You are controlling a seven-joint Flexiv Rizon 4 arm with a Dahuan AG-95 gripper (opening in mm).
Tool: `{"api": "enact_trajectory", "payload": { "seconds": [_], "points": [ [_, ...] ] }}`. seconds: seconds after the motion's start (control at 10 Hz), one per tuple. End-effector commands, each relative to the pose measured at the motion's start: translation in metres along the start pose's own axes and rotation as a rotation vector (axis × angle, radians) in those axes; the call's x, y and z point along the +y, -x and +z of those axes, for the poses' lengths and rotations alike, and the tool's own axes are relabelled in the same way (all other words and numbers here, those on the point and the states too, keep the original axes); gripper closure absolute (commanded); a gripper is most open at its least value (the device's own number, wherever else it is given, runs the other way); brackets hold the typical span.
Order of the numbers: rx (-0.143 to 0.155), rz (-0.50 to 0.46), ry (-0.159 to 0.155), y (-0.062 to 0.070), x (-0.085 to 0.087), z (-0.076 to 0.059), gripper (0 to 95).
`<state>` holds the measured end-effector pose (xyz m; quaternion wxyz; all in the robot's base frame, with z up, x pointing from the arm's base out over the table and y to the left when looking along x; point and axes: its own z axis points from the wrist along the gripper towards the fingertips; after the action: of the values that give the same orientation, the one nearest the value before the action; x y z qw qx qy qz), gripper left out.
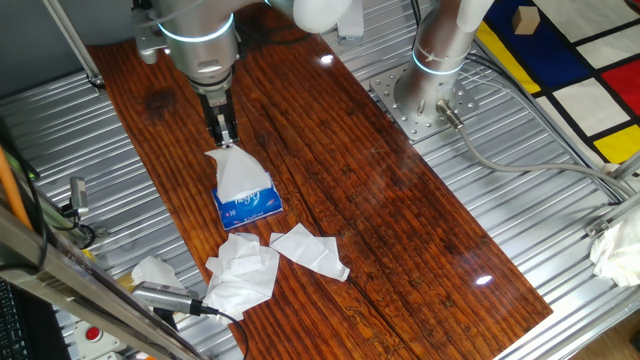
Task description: Pull out a napkin
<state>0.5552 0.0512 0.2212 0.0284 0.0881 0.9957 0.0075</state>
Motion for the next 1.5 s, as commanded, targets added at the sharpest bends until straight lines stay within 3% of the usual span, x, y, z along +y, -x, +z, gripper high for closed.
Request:
{"api": "enact_trajectory", "payload": {
  "seconds": [0.1,1.5],
  "points": [
    [-0.007,0.006,0.000,-0.004,0.002,0.000,95.0],
    [-0.005,0.020,0.021,-0.026,-0.001,-0.027,95.0]
  ]
}}
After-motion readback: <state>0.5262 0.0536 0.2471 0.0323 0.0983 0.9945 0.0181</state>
